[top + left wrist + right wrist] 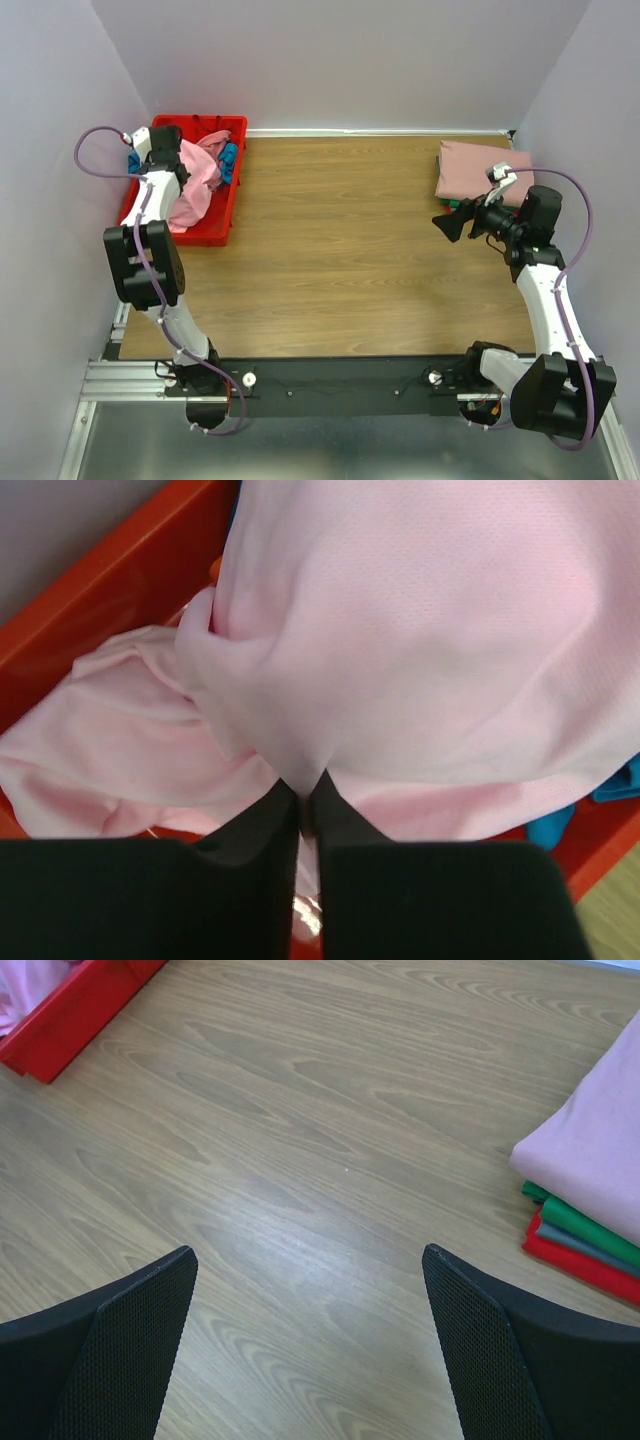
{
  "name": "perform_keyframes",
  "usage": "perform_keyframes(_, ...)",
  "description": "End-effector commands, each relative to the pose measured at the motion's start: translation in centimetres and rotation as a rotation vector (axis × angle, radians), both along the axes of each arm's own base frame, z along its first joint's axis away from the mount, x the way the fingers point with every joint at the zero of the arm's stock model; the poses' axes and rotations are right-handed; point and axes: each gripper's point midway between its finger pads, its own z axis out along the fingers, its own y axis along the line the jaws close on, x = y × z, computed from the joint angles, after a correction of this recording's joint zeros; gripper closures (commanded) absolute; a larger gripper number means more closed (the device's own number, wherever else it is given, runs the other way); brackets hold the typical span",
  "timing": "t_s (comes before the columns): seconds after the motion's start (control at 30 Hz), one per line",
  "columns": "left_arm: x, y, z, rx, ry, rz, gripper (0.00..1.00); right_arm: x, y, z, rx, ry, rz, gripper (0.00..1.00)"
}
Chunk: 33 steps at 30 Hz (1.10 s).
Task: Fold and stack the t-shirts
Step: Grab the tshirt from the pile
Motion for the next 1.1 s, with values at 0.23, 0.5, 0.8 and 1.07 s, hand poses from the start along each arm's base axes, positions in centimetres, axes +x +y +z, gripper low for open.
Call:
perform_keyframes(0.23,0.3,-1.0,12.8,0.113,-0.265,-0.16,1.0,-0.2,-0.4,-0.3,-0.008,0.014,-0.013,0.0)
perform_keyframes(0.5,-6.1,-11.9,31.7,0.133,-0.837,-0.693,1.0,-0.2,-0.6,-0.1,-0.014,0.005,-0.017,0.0)
perform_keyframes(0.8,-13.0,-20.5,43.6,0.032,-1.15,-1.024,1.0,-0.3,-0.8,0.1,-0.021,-0.012,-0.023,0.0)
perform_keyframes(1.07,-17.3,-28.9,46.1,-0.115,-1.259,-1.262,1.0,-0.4,-1.0,0.2,-0.024,-0.015,-0.027,0.0)
